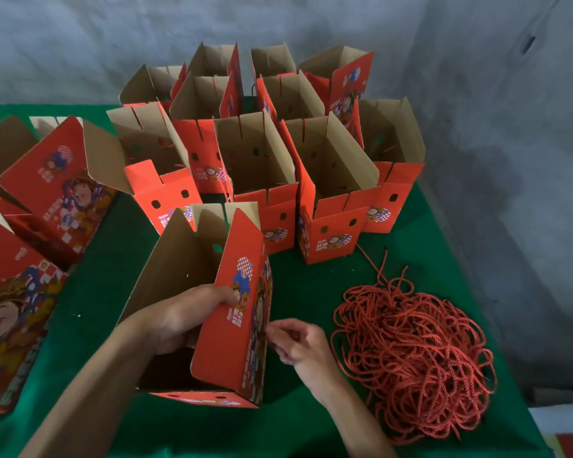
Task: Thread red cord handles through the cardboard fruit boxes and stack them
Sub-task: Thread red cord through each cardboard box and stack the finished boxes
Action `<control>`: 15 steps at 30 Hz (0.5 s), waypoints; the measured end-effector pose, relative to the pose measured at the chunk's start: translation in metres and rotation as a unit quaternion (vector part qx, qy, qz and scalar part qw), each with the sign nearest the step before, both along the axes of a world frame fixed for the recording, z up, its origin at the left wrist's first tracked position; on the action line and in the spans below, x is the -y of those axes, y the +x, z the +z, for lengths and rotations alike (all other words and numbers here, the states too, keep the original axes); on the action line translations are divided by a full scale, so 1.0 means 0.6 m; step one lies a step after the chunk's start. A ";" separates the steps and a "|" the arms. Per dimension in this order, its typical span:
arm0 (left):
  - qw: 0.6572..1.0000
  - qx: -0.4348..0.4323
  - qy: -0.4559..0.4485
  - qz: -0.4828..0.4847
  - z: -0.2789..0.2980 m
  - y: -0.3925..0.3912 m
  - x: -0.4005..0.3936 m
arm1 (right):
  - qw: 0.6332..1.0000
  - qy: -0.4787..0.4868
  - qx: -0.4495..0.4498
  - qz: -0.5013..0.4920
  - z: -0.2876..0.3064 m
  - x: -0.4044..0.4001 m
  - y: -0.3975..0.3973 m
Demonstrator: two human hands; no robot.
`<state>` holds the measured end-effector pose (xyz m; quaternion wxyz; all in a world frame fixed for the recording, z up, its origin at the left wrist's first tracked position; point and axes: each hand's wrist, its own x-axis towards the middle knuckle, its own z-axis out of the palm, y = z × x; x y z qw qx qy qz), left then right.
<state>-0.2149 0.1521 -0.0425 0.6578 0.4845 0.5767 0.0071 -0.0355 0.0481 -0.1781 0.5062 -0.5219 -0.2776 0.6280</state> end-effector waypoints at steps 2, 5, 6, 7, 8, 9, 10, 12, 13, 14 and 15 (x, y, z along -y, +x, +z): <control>1.000 0.002 -0.005 0.006 0.001 -0.003 -0.003 | 1.000 0.011 -0.009 0.006 0.003 0.001 -0.006; 1.000 0.006 -0.017 0.010 0.001 -0.005 -0.008 | 0.999 0.031 -0.020 0.019 0.005 0.001 -0.014; 1.000 0.007 -0.020 0.011 0.000 -0.005 -0.008 | 0.999 0.035 -0.017 0.019 0.004 0.001 -0.016; 1.000 0.009 -0.022 0.012 -0.001 -0.005 -0.010 | 0.999 0.037 -0.012 0.015 0.002 0.000 -0.017; 1.000 0.010 -0.023 0.016 -0.002 -0.005 -0.011 | 0.999 0.037 -0.001 0.009 0.001 -0.002 -0.017; 0.999 0.011 -0.023 0.019 -0.003 -0.005 -0.011 | 0.999 0.037 0.014 0.004 0.000 -0.004 -0.016; 0.999 0.010 -0.023 0.019 -0.003 -0.005 -0.012 | 0.999 0.038 0.028 0.001 -0.002 -0.006 -0.015; 1.000 0.009 -0.023 0.015 -0.003 -0.004 -0.013 | 0.999 0.040 0.036 0.006 -0.003 -0.010 -0.013; 1.000 0.010 -0.025 0.013 -0.003 -0.004 -0.013 | 0.998 0.041 0.034 0.013 -0.002 -0.010 -0.011; 0.999 0.012 -0.028 0.011 -0.004 -0.004 -0.013 | 0.998 0.044 0.033 0.021 -0.002 -0.010 -0.010; 0.999 0.014 -0.031 0.010 -0.004 -0.004 -0.014 | 0.998 0.047 0.030 0.027 -0.002 -0.009 -0.009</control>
